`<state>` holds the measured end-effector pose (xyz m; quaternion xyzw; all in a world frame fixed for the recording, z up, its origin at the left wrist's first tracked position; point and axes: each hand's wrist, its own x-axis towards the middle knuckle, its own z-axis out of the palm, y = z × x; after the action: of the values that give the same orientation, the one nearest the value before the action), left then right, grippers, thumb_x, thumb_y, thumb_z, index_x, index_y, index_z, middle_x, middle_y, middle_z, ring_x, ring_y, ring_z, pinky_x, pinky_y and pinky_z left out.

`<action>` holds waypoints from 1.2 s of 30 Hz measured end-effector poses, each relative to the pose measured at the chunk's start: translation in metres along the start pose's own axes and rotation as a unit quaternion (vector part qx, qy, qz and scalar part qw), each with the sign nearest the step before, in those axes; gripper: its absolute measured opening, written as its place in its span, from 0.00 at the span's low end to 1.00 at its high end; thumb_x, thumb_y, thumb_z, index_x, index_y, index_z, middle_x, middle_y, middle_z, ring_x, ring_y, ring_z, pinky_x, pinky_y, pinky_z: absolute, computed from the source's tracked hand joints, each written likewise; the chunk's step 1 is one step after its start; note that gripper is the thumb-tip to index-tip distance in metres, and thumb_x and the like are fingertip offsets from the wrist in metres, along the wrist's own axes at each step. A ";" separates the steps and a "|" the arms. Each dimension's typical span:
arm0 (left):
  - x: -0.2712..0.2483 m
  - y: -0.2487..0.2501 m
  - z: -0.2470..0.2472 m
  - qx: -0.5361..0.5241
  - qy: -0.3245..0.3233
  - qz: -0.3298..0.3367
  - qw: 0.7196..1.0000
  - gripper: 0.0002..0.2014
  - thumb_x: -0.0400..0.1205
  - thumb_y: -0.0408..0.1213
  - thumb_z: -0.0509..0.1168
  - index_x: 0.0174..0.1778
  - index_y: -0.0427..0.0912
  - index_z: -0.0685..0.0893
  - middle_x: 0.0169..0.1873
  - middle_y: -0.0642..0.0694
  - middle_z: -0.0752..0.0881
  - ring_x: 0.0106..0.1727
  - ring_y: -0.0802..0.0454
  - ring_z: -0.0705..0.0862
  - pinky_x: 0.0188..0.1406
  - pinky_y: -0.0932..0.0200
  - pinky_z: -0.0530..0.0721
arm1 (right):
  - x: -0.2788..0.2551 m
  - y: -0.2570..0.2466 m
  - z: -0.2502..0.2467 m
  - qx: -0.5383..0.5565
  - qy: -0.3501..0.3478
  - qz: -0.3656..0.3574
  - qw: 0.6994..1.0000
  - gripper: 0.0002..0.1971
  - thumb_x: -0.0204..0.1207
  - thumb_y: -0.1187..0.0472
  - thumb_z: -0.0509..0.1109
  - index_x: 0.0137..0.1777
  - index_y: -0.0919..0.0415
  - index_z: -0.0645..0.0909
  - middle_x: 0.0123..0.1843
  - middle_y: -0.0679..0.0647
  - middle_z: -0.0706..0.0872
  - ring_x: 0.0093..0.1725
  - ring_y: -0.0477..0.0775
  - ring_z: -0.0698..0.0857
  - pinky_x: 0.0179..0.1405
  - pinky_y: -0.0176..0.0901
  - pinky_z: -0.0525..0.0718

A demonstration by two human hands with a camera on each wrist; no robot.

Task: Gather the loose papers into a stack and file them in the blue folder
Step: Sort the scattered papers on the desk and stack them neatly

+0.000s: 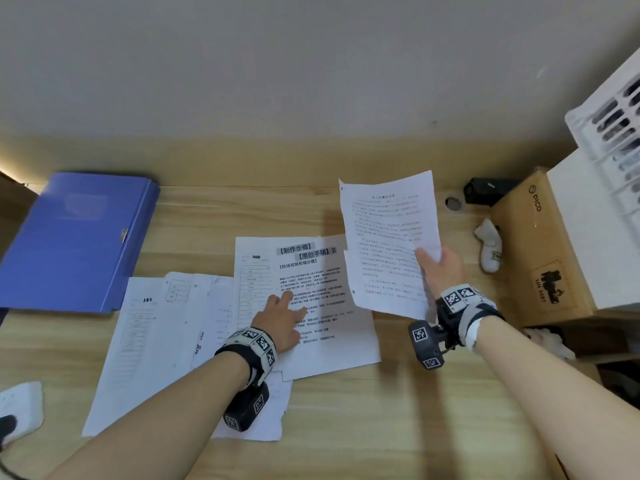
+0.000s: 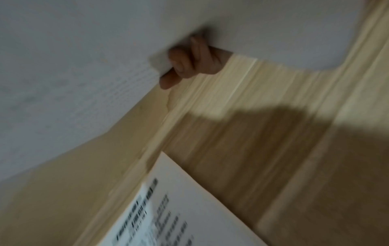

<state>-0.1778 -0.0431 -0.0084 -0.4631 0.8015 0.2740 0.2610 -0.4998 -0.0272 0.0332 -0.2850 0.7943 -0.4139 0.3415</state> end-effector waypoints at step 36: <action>-0.048 -0.082 0.047 -0.561 0.277 -0.175 0.760 0.06 0.85 0.32 0.63 0.55 0.37 0.83 0.50 0.42 0.88 0.50 0.44 0.86 0.48 0.55 0.84 | -0.075 0.060 0.089 -0.226 -0.064 0.066 0.970 0.27 0.72 0.59 0.78 0.70 0.58 0.73 0.65 0.59 0.84 0.62 0.64 0.84 0.55 0.47 0.79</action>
<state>-0.0772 -0.0171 -0.0257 -0.7146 0.4469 0.4838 -0.2356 -0.3950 0.0161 -0.0324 -0.3272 0.8608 -0.1815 0.3449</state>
